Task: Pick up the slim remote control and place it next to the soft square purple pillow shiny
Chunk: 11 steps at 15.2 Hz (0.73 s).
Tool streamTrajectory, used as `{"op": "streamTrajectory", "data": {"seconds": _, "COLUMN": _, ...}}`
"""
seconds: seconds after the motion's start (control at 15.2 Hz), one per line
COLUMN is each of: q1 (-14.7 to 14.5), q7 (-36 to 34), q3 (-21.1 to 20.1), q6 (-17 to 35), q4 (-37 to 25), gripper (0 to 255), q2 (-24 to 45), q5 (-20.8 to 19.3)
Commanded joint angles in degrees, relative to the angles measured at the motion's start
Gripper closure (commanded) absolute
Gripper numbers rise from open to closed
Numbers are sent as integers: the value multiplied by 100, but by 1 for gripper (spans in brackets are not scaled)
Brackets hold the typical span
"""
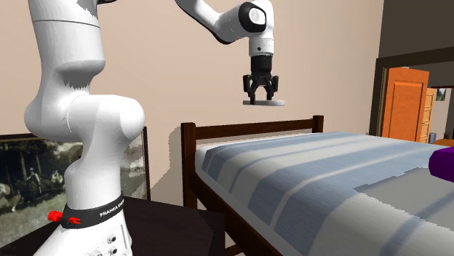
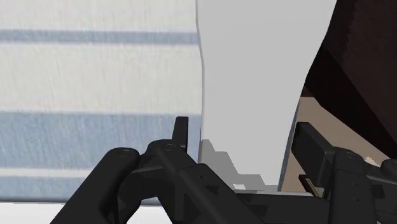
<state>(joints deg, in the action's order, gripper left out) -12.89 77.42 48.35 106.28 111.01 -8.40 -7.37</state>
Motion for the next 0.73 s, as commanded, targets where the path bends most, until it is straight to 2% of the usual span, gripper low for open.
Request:
{"op": "streamTrajectory", "data": {"seconds": 0.0, "q1": -2, "q7": 4, "q3": -10, "q6": -153, "q4": -143, "gripper": 255, "q2": -14, "q5": -4}}
{"op": "streamTrajectory", "data": {"seconds": 0.26, "q1": -13, "q7": 12, "q3": -31, "q6": -451, "q4": -438, "gripper": 255, "q2": -18, "q5": 3}}
{"op": "streamTrajectory", "data": {"seconds": 0.66, "q1": 310, "q7": 692, "q3": 382, "q6": -463, "q4": -357, "gripper": 255, "q2": -249, "q5": -209}}
